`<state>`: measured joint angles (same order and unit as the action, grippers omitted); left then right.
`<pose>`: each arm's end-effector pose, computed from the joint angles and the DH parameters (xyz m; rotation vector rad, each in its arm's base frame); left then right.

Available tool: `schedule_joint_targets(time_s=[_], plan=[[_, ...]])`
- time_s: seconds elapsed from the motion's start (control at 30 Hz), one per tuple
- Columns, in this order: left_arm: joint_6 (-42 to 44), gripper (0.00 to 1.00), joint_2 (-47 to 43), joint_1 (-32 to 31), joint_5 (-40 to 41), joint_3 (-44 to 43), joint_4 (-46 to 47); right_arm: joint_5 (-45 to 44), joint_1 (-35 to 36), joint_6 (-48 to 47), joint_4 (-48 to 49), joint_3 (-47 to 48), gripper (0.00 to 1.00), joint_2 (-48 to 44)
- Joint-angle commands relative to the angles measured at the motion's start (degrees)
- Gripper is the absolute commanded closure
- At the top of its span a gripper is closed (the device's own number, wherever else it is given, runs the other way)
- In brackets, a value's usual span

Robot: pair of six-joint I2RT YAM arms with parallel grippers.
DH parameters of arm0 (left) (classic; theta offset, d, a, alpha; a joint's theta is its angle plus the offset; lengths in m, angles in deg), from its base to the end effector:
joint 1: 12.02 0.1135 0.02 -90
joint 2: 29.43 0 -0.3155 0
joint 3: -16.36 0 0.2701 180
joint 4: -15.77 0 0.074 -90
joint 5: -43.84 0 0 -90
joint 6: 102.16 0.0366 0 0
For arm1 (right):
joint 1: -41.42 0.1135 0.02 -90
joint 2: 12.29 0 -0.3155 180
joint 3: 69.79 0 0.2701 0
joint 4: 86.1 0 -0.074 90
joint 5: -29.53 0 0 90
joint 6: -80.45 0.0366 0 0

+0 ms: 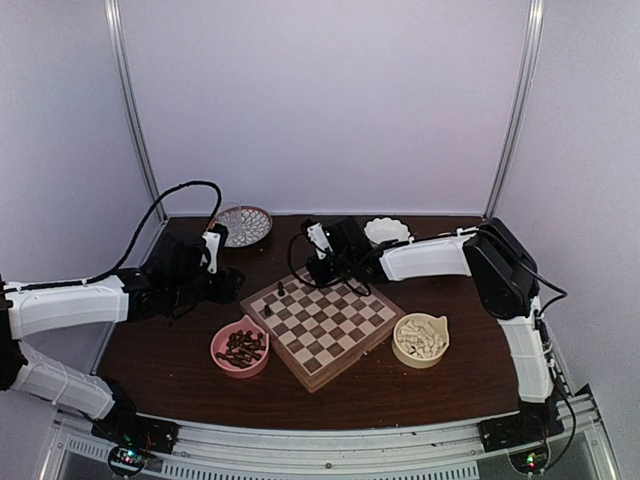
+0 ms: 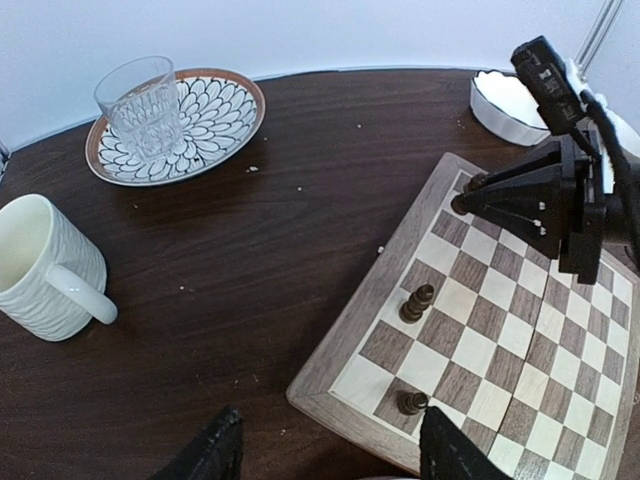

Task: Set up the chess pieces on the board
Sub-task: Place the bishop on f8.

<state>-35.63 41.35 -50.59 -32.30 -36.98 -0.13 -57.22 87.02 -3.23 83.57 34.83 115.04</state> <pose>0.2129 -0.1586 0.2703 0.1430 2.1522 -0.3738 0.3855 0.3967 0.1998 -0.7730 2.0650 0.5798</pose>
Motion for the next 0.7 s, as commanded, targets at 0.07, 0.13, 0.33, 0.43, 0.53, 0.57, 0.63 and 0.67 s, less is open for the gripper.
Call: schedule_joint_targets(time_s=[0.07, 0.13, 0.33, 0.43, 0.53, 0.57, 0.63, 0.67], plan=[[0.9, 0.4, 1.0, 0.1, -1.4, -1.3, 1.8, 0.2, 0.2, -0.5, -2.1, 3.2, 0.92, 2.5], [1.0, 0.4, 0.9, 0.2, -1.5, -1.4, 1.5, -0.4, 0.2, -0.7, -2.1, 3.1, 0.91, 2.4], [1.1, 0.4, 0.9, 0.2, -1.8, -1.5, 1.2, 0.1, 0.0, -0.3, -3.3, 3.1, 0.9, 3.0], [1.1, 0.4, 0.9, 0.2, -2.0, -1.5, 1.1, 0.1, 0.0, -0.3, -3.8, 3.5, 0.89, 3.4], [1.1, 0.4, 1.0, 0.2, -2.2, -1.5, 1.1, -0.2, 0.0, -0.3, -4.0, 3.4, 0.88, 3.6], [1.1, 0.4, 1.0, 0.1, -2.2, -1.5, 1.1, -0.2, 0.0, -0.3, -4.0, 3.5, 0.88, 3.6], [1.1, 0.39, 1.0, 0.1, -2.3, -1.5, 1.1, -0.1, 0.0, -0.4, -4.0, 3.6, 0.84, 3.8], [1.1, 0.39, 0.9, 0.1, -2.4, -1.6, 1.0, -0.2, 0.0, -0.4, -4.0, 3.6, 0.83, 3.9]])
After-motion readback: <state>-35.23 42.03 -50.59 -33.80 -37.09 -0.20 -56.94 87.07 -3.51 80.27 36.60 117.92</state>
